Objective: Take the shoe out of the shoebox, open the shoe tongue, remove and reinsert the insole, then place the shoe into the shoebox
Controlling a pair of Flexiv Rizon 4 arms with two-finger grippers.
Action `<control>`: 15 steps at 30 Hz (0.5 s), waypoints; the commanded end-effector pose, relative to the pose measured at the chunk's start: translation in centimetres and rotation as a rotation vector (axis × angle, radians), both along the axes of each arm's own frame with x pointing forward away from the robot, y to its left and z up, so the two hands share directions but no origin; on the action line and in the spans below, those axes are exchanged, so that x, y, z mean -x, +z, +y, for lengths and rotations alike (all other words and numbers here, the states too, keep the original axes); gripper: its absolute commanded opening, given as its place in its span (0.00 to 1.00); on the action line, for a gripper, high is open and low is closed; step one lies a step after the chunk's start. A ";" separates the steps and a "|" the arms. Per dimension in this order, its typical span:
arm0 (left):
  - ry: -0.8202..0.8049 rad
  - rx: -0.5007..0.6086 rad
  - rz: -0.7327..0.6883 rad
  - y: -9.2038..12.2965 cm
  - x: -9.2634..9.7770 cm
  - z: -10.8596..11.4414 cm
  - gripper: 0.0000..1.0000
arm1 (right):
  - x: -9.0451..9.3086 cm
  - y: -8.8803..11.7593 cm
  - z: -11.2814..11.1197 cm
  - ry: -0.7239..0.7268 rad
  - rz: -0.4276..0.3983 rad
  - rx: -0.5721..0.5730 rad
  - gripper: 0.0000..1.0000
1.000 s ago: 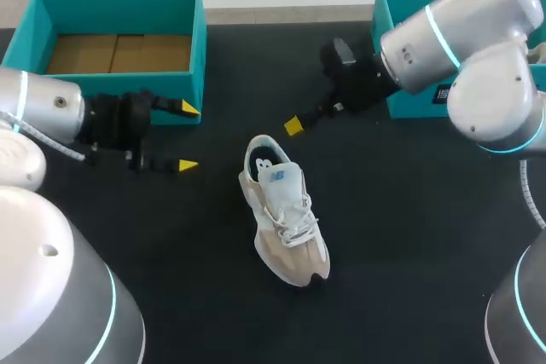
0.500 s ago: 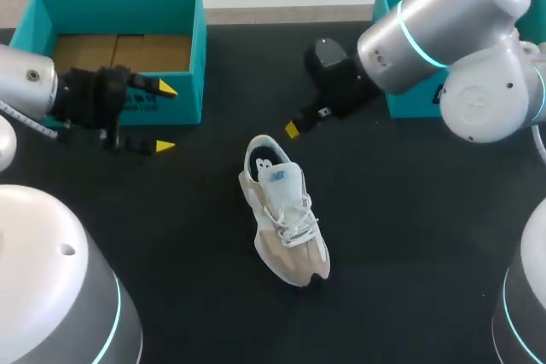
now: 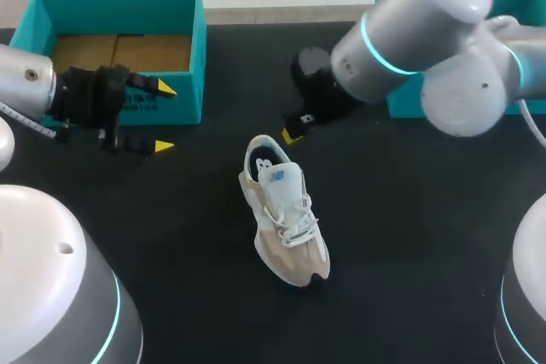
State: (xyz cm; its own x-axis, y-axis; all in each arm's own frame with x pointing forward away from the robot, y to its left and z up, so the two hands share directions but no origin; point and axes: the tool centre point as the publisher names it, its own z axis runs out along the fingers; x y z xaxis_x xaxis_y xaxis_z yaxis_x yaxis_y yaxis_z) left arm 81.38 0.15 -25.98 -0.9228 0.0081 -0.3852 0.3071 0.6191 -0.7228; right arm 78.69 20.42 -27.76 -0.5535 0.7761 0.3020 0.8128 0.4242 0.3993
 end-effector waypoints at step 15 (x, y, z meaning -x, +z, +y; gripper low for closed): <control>0.001 -0.002 0.000 0.0 0.1 0.0 1.00 | 0.8 -3.1 4.0 -0.163 -0.007 0.361 0.00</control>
State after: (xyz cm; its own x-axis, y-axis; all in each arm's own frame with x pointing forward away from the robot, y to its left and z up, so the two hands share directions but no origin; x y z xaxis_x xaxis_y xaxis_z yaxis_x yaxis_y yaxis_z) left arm 81.42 0.11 -25.96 -0.9231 0.0080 -0.3845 0.3064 0.6196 -0.7226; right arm 78.21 23.96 -30.64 -0.4571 0.8765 0.1507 0.8743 0.4118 0.2568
